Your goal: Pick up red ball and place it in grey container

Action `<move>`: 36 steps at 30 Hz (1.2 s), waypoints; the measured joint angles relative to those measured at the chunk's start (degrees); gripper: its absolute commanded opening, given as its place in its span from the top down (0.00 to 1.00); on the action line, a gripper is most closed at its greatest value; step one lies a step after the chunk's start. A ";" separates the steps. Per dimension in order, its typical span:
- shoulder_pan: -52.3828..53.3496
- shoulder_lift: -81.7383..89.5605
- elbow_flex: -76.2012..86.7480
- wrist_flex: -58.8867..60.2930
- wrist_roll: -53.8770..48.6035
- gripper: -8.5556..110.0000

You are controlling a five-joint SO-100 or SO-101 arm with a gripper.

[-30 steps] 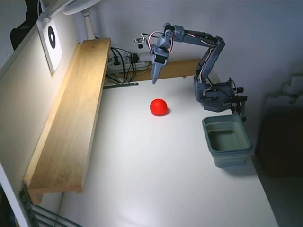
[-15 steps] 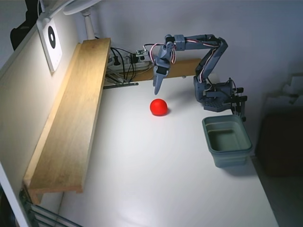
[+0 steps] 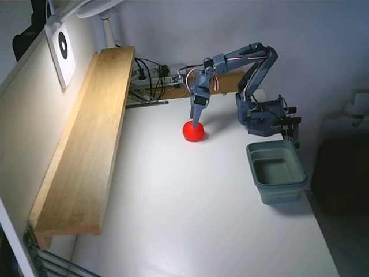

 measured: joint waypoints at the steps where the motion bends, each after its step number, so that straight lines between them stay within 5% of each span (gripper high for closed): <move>1: 0.00 0.00 1.05 -1.41 0.00 0.61; 11: 0.00 -3.34 9.14 -13.97 0.00 0.61; 16: 0.26 -3.60 9.32 -14.68 0.00 0.61; 17: 0.18 -3.60 9.32 -14.68 0.00 0.73; 36: 0.00 -3.60 9.32 -14.77 0.00 0.73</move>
